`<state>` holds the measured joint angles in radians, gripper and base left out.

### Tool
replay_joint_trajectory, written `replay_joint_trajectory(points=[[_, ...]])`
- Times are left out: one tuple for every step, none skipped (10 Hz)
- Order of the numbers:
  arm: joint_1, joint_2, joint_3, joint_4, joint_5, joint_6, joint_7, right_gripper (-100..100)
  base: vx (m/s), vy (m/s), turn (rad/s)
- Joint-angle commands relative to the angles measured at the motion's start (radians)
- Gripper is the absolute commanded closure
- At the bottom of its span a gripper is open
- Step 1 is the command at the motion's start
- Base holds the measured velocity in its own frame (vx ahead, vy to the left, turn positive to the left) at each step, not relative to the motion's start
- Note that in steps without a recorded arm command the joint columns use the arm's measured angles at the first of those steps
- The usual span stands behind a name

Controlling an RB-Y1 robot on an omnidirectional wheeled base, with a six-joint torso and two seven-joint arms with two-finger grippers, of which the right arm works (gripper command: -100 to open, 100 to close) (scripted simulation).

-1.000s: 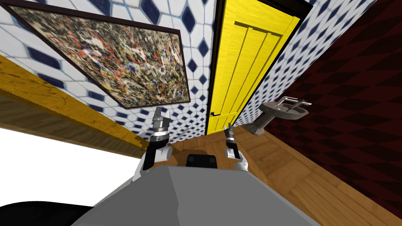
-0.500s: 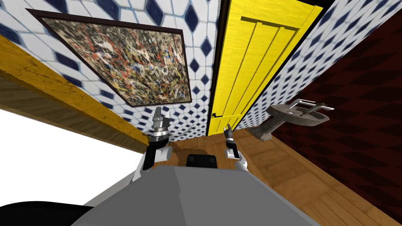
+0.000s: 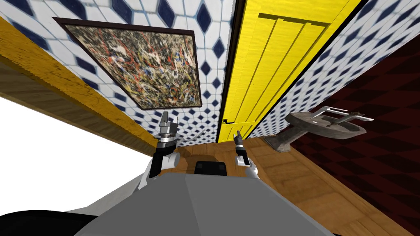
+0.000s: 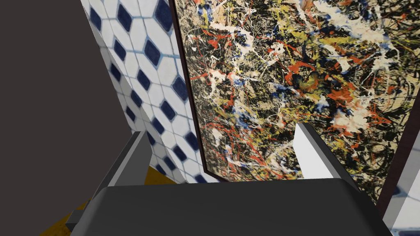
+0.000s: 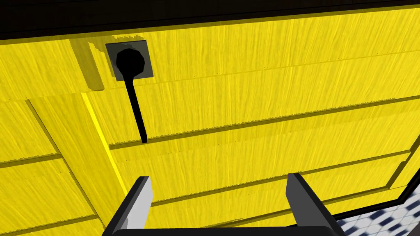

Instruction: Pull the door open

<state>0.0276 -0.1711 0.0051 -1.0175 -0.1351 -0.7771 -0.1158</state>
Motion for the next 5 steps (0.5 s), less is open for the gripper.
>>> replay_joint_trajectory(points=[[-0.021, -0.005, -0.001, 0.05, -0.001, -0.005, 0.001, -100, 0.037, -0.092, 0.212], [-0.034, -0.008, -0.001, 0.092, -0.002, -0.01, 0.001, -100, 0.052, -0.098, 0.214], [-0.047, -0.012, -0.001, 0.125, -0.003, -0.015, 0.001, -100, 0.049, -0.105, 0.203], [-0.059, -0.015, -0.001, 0.162, -0.004, -0.02, 0.001, -100, 0.035, -0.109, 0.177], [-0.07, -0.017, -0.001, 0.192, -0.004, -0.024, 0.001, -100, 0.029, -0.107, 0.19]])
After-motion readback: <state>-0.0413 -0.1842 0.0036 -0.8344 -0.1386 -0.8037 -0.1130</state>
